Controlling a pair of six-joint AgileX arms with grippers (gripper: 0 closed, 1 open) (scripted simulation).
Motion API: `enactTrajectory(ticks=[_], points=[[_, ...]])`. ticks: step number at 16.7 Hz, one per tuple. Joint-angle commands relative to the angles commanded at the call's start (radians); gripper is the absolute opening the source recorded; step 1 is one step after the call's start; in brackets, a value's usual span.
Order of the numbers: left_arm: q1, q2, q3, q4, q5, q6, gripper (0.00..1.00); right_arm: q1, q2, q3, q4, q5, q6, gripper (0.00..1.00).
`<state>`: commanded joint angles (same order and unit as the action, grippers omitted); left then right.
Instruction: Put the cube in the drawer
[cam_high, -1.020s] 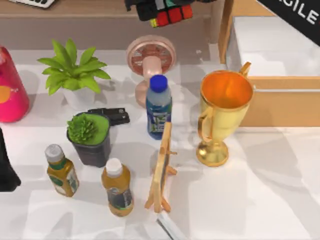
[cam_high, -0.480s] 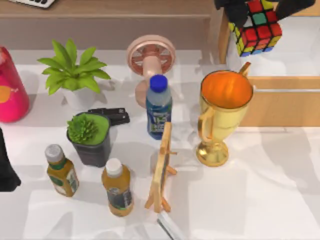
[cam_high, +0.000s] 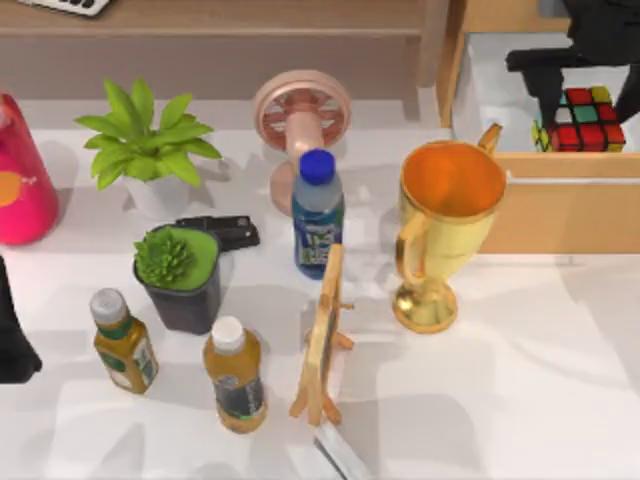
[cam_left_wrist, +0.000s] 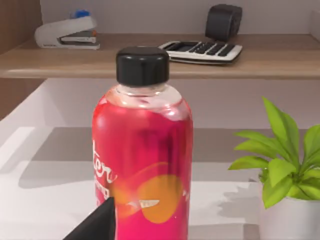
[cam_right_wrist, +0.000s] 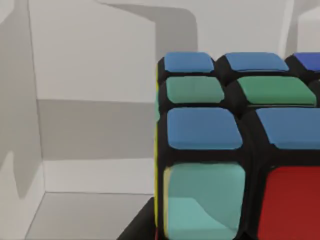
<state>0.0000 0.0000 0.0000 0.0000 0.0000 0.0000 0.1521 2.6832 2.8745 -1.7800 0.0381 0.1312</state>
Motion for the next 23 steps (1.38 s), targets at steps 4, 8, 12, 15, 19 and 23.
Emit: enactTrajectory(ticks=[4, 8, 12, 15, 19, 23], points=[[0.0, 0.0, 0.0, 0.0, 0.0, 0.0, 1.0, -0.027, 0.08, 0.027, -0.018, -0.039, 0.012, 0.0], [0.0, 0.0, 0.0, 0.0, 0.0, 0.0, 1.0, -0.027, 0.081, 0.027, -0.018, -0.04, 0.012, 0.0], [0.0, 0.0, 0.0, 0.0, 0.0, 0.0, 1.0, -0.027, 0.081, 0.027, -0.018, -0.04, 0.012, 0.23], [0.0, 0.0, 0.0, 0.0, 0.0, 0.0, 1.0, -0.027, 0.081, 0.027, -0.018, -0.04, 0.012, 0.45], [0.0, 0.0, 0.0, 0.0, 0.0, 0.0, 1.0, -0.027, 0.081, 0.027, -0.018, -0.04, 0.012, 0.75], [0.0, 0.0, 0.0, 0.0, 0.0, 0.0, 1.0, -0.027, 0.081, 0.027, -0.018, -0.04, 0.012, 1.0]])
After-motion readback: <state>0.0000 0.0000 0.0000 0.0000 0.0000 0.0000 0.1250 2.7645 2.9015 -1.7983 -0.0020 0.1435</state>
